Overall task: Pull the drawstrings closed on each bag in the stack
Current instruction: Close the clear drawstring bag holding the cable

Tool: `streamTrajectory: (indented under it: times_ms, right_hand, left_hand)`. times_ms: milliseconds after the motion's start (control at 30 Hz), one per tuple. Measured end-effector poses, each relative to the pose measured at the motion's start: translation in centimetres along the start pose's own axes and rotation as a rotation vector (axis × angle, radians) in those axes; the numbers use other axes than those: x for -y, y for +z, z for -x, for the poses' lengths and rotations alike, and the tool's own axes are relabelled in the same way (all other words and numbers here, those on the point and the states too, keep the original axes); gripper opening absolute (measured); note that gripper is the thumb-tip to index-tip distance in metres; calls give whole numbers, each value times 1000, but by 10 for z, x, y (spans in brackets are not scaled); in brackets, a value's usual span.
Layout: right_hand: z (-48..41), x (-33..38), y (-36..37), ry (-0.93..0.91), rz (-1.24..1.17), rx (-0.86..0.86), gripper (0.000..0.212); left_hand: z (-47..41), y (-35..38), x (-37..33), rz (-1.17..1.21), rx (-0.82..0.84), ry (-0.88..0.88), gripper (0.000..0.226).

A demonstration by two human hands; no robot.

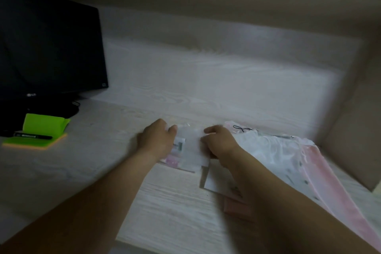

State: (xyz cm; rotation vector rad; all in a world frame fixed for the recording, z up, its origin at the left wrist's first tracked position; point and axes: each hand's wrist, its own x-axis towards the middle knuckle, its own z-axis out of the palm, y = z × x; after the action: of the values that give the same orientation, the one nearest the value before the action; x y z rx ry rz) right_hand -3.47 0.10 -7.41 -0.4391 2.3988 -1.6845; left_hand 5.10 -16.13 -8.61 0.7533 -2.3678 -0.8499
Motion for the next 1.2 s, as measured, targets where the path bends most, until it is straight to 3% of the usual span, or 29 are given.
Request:
streamTrajectory:
  times_ms: [67,133,233,300,367,400,500,600,733,800,900,1033,1133,1200]
  right_hand:
    - [1,1,5,-100,-56,-82,29]
    - [-2,2,11,-195,18,-136,28]
    - [5,-1,17,-118,458,-68,35]
    - [16,-3,20,-157,726,-84,40]
    - [26,-3,25,-279,773,-91,37]
    - [28,-4,28,-309,794,-50,37]
    - [31,-10,35,-265,899,112,38]
    - [31,0,20,-279,754,106,40]
    - [24,10,-27,-336,583,-92,33]
    - [20,4,-59,-295,600,-180,30]
    - [16,-18,-111,-138,632,-283,31]
    - [9,-48,-138,25,557,-239,44]
    - [6,-63,-139,31,462,-221,46]
    - [8,-64,-143,-2,392,-203,31]
  left_hand:
    - [-1,-4,-3,263,-115,99,22]
    - [-8,-9,-3,251,-170,135,14]
    - [-11,-7,8,-161,92,76,24]
    - [-4,-1,13,-358,102,179,49]
    - [6,6,10,-331,71,419,57]
    - [9,11,10,-323,153,500,55]
    - [14,21,13,-469,418,494,44]
    - [15,20,3,-460,354,444,46]
    - [23,26,-44,-287,100,520,41]
    - [26,35,-71,-210,126,456,32]
    - [24,57,-93,-228,250,332,35]
    - [19,87,-99,-272,374,191,39]
    - [23,101,-99,-215,237,230,31]
    - [23,104,-97,-113,134,280,19]
